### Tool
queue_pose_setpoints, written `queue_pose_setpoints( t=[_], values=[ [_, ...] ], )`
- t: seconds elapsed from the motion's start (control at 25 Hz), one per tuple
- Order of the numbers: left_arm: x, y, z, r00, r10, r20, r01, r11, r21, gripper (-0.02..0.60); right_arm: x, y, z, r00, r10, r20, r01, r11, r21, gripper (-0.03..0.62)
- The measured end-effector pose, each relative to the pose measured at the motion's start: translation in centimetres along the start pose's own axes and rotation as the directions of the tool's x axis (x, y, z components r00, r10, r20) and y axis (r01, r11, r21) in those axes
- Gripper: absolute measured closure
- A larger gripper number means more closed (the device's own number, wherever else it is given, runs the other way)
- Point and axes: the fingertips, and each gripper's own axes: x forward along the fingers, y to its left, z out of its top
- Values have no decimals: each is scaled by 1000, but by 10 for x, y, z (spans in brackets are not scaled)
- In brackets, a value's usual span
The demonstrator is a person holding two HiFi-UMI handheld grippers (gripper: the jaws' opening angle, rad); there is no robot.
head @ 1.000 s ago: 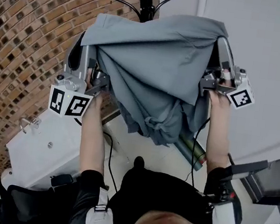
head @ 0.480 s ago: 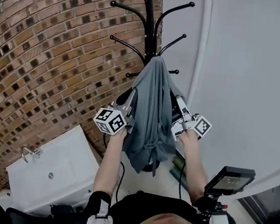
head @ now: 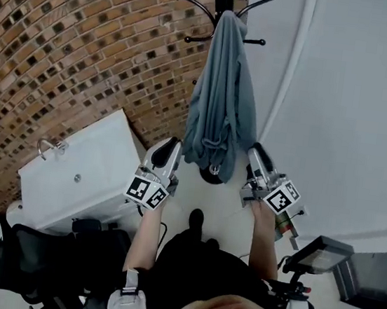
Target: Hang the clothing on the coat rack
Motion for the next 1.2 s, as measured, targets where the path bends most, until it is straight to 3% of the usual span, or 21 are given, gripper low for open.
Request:
queue_pose_setpoints(
  t=[0.12, 0.2, 0.44, 0.64, 0.84, 1.08, 1.2],
  values=[
    [-32, -41, 4, 999, -32, -32, 33, 998, 44, 547, -23, 26, -39, 989, -21, -146, 13, 998, -57, 462],
    [-45, -49, 10, 999, -34, -26, 35, 998, 53, 574, -35, 25, -57, 976, -84, -201, 65, 993, -99, 465],
    [-102, -68, 14, 999, -9, -39, 13, 994, 108, 578, -101, 36, -58, 952, -293, -91, 261, 930, -259, 514],
    [-145, -104, 20, 990, -124, -64, 133, 976, 170, 578, -122, 83, -46, 941, -333, -55, 285, 872, -399, 525],
    [-217, -120, 16, 982, -188, -15, 188, 975, 118, 578, -152, 180, -72, 937, -348, -21, 289, 809, -511, 580],
    [-291, -136, 8, 974, -223, 35, 224, 974, -34, 578, -197, 286, -172, 919, -360, -162, 249, 847, -469, 594],
    [-317, -156, 17, 968, -250, 30, 251, 967, -35, 578, -197, 320, -198, 924, -313, -220, 190, 875, -444, 594]
  ],
)
